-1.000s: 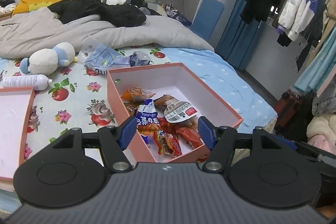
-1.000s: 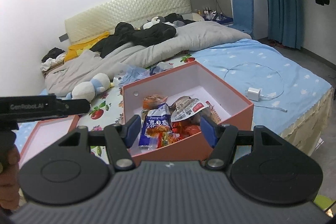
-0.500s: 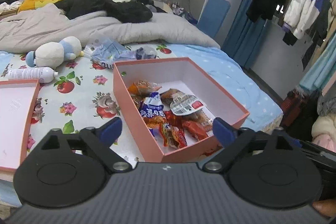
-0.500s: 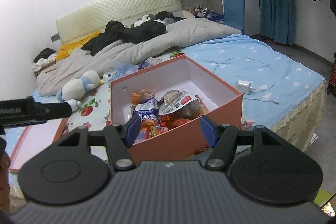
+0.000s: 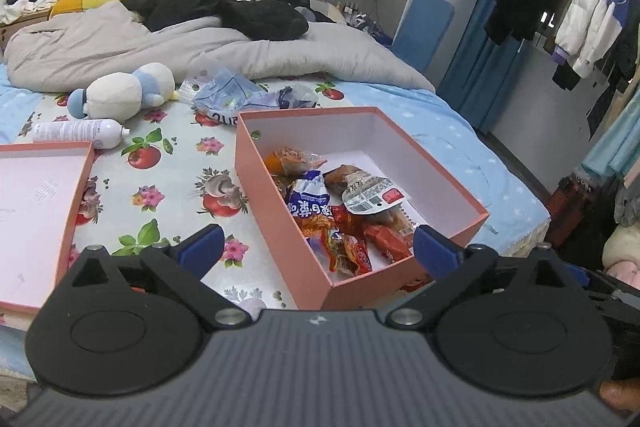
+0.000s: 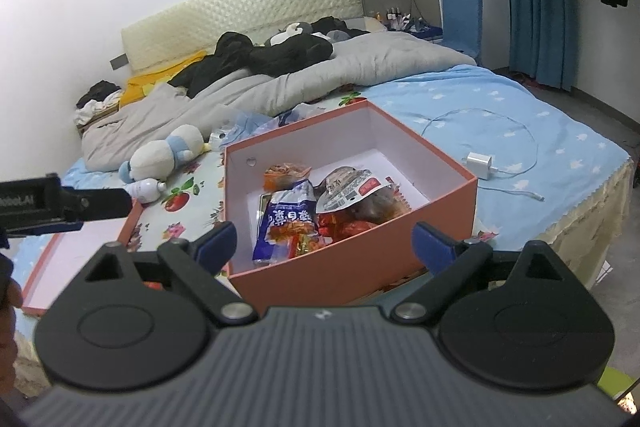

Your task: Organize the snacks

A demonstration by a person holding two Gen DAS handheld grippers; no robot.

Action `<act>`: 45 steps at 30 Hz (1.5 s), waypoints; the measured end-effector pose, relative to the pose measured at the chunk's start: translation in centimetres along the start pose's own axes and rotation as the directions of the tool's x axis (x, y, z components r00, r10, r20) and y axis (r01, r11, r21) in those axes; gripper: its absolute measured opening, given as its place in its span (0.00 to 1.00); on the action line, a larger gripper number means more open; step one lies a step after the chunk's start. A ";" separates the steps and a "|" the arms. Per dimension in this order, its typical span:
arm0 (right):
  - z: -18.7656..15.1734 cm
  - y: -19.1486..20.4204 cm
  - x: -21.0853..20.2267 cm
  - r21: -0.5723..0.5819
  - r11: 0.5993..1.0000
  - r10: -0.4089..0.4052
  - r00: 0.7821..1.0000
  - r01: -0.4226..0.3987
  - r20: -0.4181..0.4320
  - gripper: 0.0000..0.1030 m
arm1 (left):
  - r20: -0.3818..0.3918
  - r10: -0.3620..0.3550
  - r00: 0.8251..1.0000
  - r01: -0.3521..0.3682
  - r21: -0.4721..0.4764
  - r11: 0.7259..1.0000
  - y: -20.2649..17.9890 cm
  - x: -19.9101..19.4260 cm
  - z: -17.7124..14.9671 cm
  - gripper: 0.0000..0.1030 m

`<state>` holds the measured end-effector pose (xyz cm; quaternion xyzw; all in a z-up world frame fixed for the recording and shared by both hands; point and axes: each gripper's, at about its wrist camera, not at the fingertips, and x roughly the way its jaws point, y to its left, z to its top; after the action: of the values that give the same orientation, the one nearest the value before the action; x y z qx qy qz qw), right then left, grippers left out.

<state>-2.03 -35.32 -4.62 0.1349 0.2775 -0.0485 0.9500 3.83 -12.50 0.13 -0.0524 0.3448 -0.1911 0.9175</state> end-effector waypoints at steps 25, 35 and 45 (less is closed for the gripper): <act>0.0 1.0 -0.1 -0.027 0.999 -0.027 0.999 0.027 0.018 0.93 | 0.000 0.045 0.999 -0.045 0.015 0.999 0.4 -0.5 -0.1 0.99; -0.1 1.0 -0.1 -0.025 0.999 -0.035 0.999 0.036 0.022 0.93 | 0.007 0.034 0.999 -0.035 0.022 0.999 0.2 -0.6 0.1 0.99; -0.1 1.0 -0.2 -0.022 0.999 -0.035 0.999 0.036 0.024 0.93 | 0.006 0.028 1.000 -0.028 0.022 0.999 0.1 -0.5 0.1 0.99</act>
<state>-2.05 -34.36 -4.37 0.1188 0.2689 -0.0640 0.9537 3.55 -12.23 0.47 -0.0381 0.3409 -0.1817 0.9216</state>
